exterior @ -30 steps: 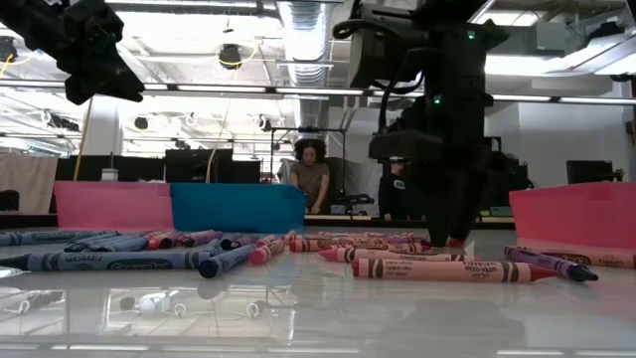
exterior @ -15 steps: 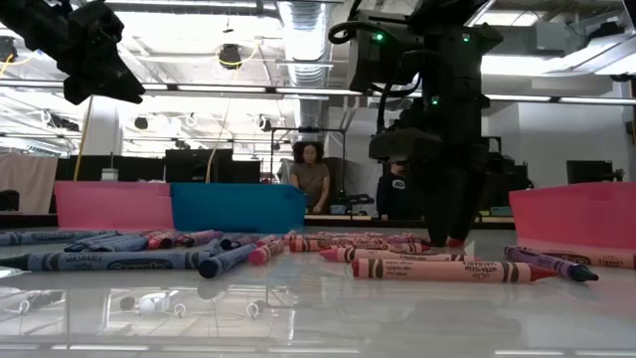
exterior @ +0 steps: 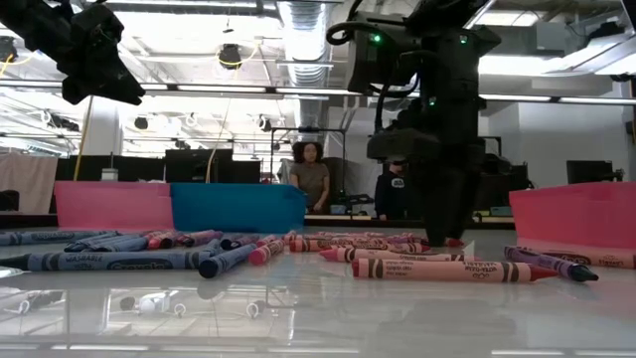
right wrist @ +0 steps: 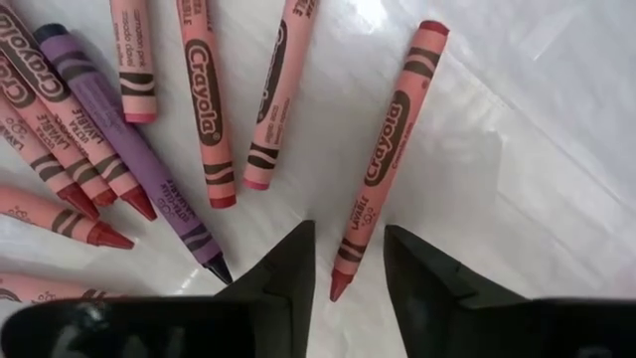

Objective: Sort crayons
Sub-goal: Put the red crayon into the small red bin

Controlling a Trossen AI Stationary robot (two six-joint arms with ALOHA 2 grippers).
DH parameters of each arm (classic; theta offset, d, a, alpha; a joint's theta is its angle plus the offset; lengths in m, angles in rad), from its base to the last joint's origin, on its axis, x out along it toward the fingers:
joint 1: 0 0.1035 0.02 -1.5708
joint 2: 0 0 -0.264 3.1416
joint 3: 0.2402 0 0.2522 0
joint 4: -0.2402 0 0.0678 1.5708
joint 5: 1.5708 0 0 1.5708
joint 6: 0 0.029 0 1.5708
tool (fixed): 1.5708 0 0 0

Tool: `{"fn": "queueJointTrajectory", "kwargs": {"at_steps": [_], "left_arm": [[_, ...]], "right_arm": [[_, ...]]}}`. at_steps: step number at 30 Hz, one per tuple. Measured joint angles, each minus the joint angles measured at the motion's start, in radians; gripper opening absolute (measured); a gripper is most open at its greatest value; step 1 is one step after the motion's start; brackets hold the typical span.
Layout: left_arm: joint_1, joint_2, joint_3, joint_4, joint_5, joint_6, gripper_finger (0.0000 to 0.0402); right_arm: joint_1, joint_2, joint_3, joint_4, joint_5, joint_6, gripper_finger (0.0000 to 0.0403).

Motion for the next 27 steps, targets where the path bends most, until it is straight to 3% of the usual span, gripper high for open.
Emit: {"fn": "queueJointTrajectory", "kwargs": {"at_steps": [17, 27], "left_arm": [[0.0, 0.0, 0.0, -0.007, 0.029, 0.022, 0.011], [0.0, 0.0, 0.0, -0.006, 0.052, 0.026, 0.011]], "right_arm": [[0.01, 0.001, 0.001, 0.006, 0.138, 0.143, 0.0009], [0.058, 0.002, 0.001, 0.008, 0.223, 0.281, 0.0002]]}}
